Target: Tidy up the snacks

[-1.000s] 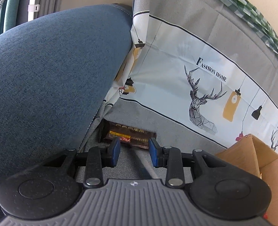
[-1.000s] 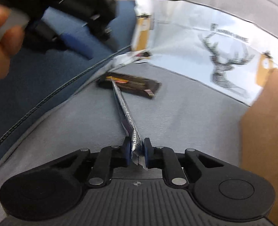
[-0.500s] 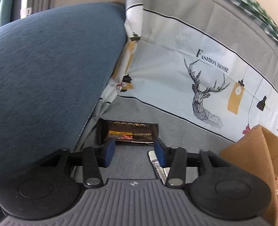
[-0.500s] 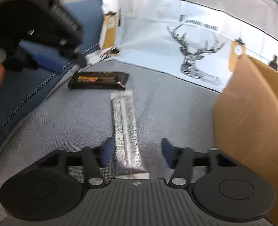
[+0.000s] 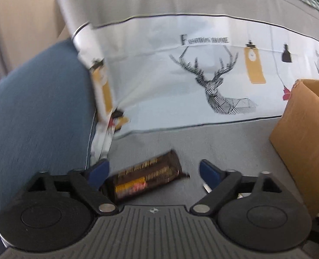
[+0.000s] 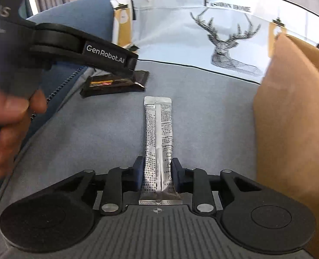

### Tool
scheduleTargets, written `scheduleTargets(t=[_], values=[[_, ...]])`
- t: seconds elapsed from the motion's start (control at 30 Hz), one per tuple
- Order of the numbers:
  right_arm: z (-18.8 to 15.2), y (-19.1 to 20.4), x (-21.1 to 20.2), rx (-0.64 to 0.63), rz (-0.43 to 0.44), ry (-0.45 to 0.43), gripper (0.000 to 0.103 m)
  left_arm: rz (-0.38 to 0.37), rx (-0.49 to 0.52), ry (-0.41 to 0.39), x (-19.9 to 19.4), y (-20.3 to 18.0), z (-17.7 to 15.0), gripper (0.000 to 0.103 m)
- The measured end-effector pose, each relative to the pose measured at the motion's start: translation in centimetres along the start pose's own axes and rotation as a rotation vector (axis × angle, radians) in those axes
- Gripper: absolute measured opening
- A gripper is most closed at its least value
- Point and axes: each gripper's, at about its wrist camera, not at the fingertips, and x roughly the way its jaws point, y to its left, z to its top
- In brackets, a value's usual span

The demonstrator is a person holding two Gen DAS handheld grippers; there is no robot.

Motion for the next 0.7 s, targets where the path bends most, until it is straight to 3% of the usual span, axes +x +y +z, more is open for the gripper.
scheduleTargets(t=[0.17, 0.37, 0.43, 0.47, 0.57, 0.6, 0.7], values=[[0.0, -0.9, -0.2, 0.035, 0.000, 0.018, 0.028, 0.015, 0.125, 0.011, 2.2, -0.7, 0.1, 0.102], [-0.4, -0.9, -0.1, 0.038, -0.007, 0.029, 0.028, -0.011, 0.096, 0.043, 4.7, -0.3, -0.2, 0.100], [-0.5, -0.8, -0.1, 0.035, -0.009, 0.028, 0.028, -0.012, 0.095, 0.099, 5.7, -0.4, -0.7, 0.087], [-0.6, -0.8, -0.1, 0.034, -0.008, 0.029, 0.028, -0.013, 0.097, 0.123, 6.0, -0.5, -1.0, 0.075], [-0.3, -0.8, 0.2, 0.034, -0.010, 0.031, 0.028, 0.000, 0.113, 0.107, 5.4, -1.0, -1.3, 0.059], [-0.1, -0.9, 0.4, 0.033, -0.010, 0.032, 0.028, -0.010, 0.117, 0.106, 5.1, -1.2, -1.3, 0.043], [0.0, -0.9, 0.4, 0.036, -0.006, 0.034, 0.028, -0.039, 0.070, 0.120, 4.2, -1.2, -1.0, 0.017]])
